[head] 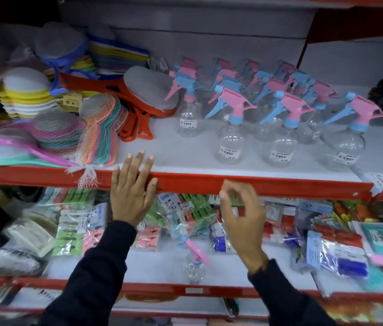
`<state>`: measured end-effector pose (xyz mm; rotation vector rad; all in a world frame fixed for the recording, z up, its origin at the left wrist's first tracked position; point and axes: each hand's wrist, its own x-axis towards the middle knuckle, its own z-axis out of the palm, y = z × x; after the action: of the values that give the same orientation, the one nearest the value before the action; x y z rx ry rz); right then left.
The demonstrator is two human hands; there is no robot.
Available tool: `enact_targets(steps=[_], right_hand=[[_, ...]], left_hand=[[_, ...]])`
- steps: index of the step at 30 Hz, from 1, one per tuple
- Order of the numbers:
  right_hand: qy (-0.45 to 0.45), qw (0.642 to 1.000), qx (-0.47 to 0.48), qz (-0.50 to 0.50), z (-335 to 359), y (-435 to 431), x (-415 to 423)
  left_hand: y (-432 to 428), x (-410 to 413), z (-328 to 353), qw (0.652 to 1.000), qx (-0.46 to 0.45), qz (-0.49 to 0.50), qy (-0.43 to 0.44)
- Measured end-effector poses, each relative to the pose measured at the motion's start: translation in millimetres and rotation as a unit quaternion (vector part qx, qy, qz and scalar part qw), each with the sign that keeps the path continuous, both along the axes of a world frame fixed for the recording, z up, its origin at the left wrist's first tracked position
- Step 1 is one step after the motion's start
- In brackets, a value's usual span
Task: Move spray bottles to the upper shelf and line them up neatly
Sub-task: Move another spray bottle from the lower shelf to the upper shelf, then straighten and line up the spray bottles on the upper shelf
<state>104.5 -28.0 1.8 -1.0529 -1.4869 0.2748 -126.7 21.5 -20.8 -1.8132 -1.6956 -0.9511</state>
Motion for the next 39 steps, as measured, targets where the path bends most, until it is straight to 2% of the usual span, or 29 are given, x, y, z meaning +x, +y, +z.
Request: enact_targets(steps=[3, 7, 10, 14, 18, 26, 32, 35, 39], right_hand=[[-0.078, 0.983, -0.156, 0.059, -61, -19, -3], [-0.211, 0.913, -0.337, 0.091, -124, -20, -6], [-0.214, 0.881, -0.406, 0.115, -149, -17, -11], [-0.166, 0.9, -0.392, 0.097, -158, -11, -15], [-0.111, 0.916, -0.375, 0.091, -134, -7, -11], [-0.011, 0.975, -0.205, 0.088, 0, -27, -5], [0.046, 0.99, -0.097, 0.089, 100, -18, -18], [0.037, 0.996, -0.045, 0.063, 130, 5, -33], [0.032, 0.999, -0.038, 0.013, 135, 52, -56]], left_hand=[[0, -15, -1, 1.0, -0.001, -0.007, 0.025], [1, -16, -3, 1.0, 0.001, -0.017, 0.022], [1, -16, -4, 1.0, 0.003, -0.018, 0.024], [2, -18, -5, 0.999, 0.006, -0.016, 0.037], [4, -19, -6, 0.999, 0.015, -0.018, 0.042], [5, -18, -6, 0.999, 0.022, -0.025, 0.029], [4, -18, -6, 0.999, 0.023, -0.026, 0.023], [4, -18, -5, 0.999, 0.022, -0.028, 0.022], [3, -18, -4, 0.999, 0.012, -0.031, 0.022]])
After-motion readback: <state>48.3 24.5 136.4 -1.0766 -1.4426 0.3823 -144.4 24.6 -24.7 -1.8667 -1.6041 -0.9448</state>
